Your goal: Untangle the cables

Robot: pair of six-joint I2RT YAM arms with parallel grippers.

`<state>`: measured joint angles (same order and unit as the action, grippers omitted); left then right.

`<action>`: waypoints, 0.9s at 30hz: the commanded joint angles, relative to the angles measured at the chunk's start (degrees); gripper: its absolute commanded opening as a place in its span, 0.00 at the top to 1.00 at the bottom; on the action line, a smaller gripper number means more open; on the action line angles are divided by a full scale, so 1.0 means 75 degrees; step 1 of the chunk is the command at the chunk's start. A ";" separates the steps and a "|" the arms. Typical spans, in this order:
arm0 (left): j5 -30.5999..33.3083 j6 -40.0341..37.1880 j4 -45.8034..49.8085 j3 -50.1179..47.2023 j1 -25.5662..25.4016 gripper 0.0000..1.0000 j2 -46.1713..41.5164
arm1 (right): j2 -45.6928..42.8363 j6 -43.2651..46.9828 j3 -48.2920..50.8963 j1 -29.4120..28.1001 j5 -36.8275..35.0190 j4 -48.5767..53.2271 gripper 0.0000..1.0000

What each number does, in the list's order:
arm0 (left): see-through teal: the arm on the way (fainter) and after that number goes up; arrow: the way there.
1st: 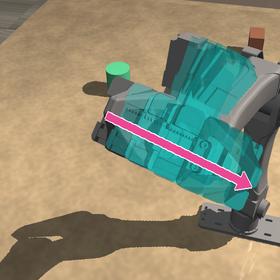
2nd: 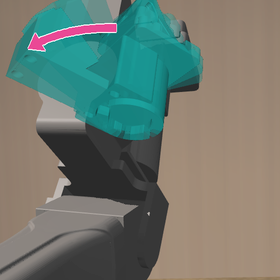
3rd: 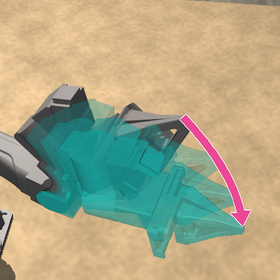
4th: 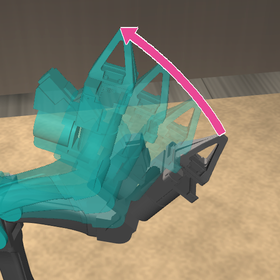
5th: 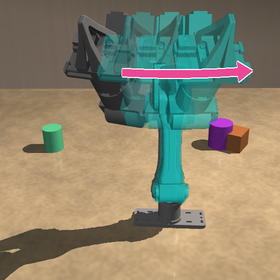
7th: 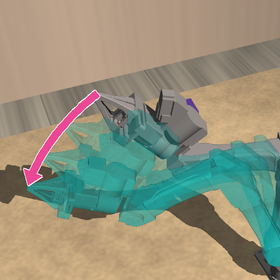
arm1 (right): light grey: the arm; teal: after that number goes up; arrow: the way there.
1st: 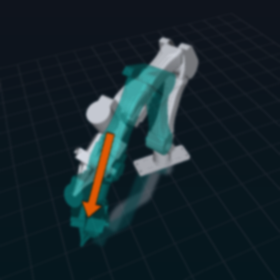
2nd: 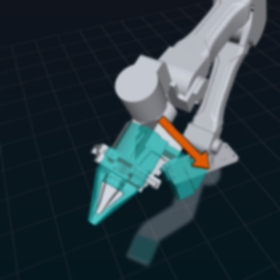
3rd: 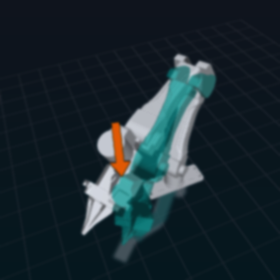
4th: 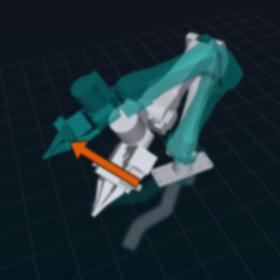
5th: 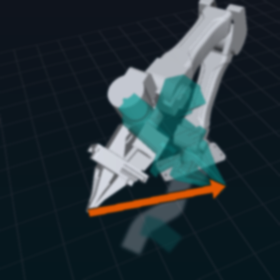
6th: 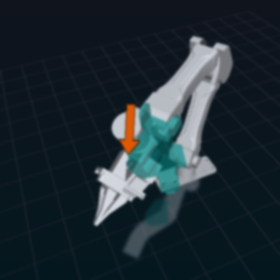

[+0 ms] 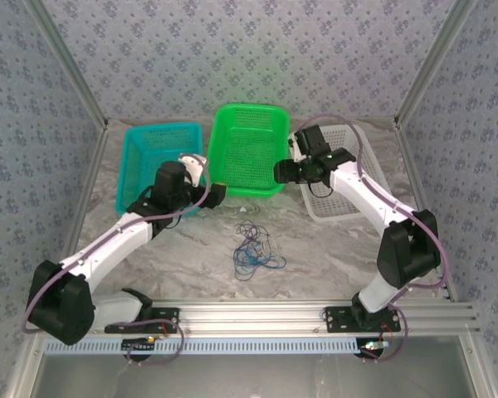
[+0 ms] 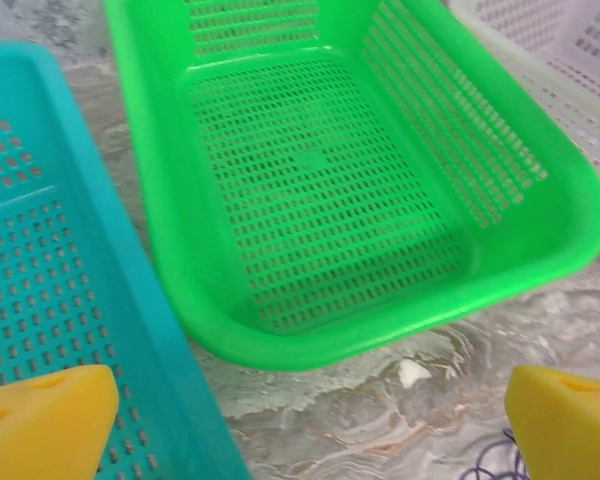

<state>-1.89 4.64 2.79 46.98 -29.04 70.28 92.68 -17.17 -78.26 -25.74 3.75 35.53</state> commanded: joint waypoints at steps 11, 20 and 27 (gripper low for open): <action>0.0193 0.0850 0.0339 -0.0692 -0.1196 0.01 -0.0679 | -0.1279 -0.0523 0.1748 -0.1009 0.1726 0.1032 0.38; -0.0003 0.1426 0.0123 -0.0906 -0.1203 0.00 -0.0980 | -0.0959 -0.0949 0.2242 -0.1838 0.2075 -0.0577 0.40; 0.0269 0.1677 0.0056 -0.1151 -0.1212 0.00 -0.1378 | -0.0434 -0.0635 0.2149 -0.2381 0.2118 -0.1015 0.42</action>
<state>-1.39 15.62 4.34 38.81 -37.89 61.21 88.12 -22.68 -61.95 -42.39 18.09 30.35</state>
